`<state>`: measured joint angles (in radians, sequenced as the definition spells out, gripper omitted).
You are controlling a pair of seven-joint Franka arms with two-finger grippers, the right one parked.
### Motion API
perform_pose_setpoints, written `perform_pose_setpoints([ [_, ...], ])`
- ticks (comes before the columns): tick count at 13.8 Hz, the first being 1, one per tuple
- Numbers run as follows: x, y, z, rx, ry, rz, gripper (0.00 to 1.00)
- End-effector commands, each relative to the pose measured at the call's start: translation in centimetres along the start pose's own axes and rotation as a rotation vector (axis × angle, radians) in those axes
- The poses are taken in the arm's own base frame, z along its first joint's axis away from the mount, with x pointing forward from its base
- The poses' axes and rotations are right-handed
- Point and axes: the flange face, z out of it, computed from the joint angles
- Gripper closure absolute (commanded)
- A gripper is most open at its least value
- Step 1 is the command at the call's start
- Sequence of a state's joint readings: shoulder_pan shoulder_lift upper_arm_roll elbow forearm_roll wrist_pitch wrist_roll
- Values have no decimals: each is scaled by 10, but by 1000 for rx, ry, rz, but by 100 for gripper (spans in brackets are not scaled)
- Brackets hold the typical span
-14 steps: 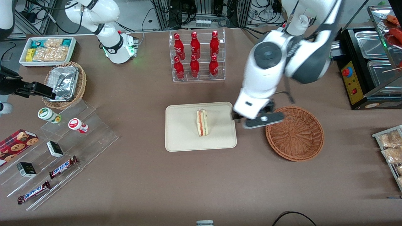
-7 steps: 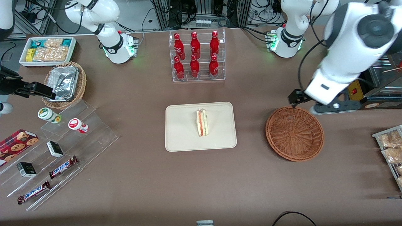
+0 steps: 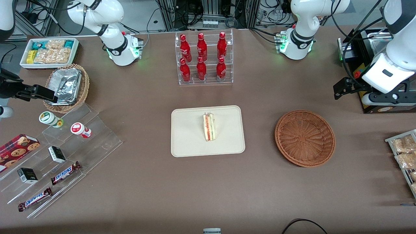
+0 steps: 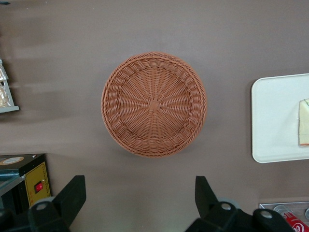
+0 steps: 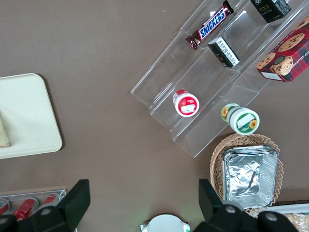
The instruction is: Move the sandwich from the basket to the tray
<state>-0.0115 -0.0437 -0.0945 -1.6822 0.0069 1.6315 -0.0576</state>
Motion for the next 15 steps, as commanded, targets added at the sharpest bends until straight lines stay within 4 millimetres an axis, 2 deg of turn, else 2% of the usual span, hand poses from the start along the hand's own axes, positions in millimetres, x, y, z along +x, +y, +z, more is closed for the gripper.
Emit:
perform_pose_setpoints([
  [1,2,1,-13,-51,2,4,0],
  [4,3,-8,-22,-60,18,-2,0],
  [7,10,-8,-15,-2,28,10,0],
  [10,18,-1,-17,5,32,19,0],
  [15,18,2,-23,4,43,27,0],
])
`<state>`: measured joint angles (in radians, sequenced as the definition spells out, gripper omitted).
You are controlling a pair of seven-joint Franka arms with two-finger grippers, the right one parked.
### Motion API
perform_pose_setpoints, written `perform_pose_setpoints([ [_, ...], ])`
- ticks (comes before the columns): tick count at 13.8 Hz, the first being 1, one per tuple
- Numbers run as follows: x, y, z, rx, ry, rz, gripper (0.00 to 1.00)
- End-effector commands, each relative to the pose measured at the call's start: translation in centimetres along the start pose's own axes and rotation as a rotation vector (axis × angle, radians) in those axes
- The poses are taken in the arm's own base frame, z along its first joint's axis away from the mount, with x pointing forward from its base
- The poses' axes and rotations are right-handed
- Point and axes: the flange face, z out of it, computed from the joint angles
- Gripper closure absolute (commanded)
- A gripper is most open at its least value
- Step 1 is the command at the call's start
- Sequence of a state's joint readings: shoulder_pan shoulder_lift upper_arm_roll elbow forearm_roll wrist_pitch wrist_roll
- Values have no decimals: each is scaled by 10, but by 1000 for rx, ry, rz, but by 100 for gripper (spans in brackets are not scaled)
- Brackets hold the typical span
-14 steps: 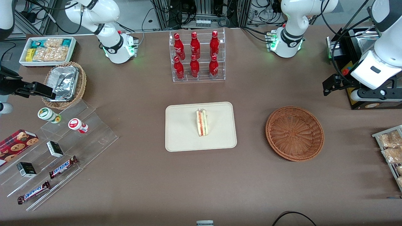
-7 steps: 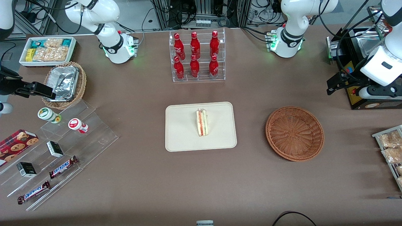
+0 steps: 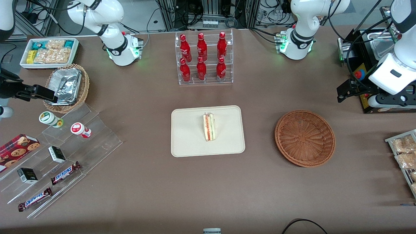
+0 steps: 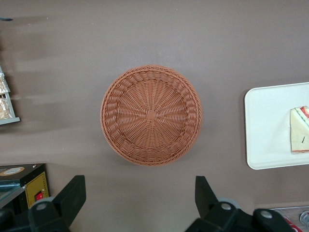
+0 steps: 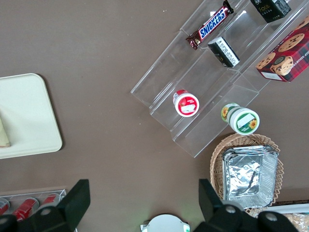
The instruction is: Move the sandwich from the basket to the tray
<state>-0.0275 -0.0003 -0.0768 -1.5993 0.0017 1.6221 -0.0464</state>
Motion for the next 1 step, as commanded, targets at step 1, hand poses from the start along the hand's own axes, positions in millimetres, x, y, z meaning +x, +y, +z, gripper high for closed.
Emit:
perform_pose_setpoints([
  [1,4,2,-8,15,14,10,0],
])
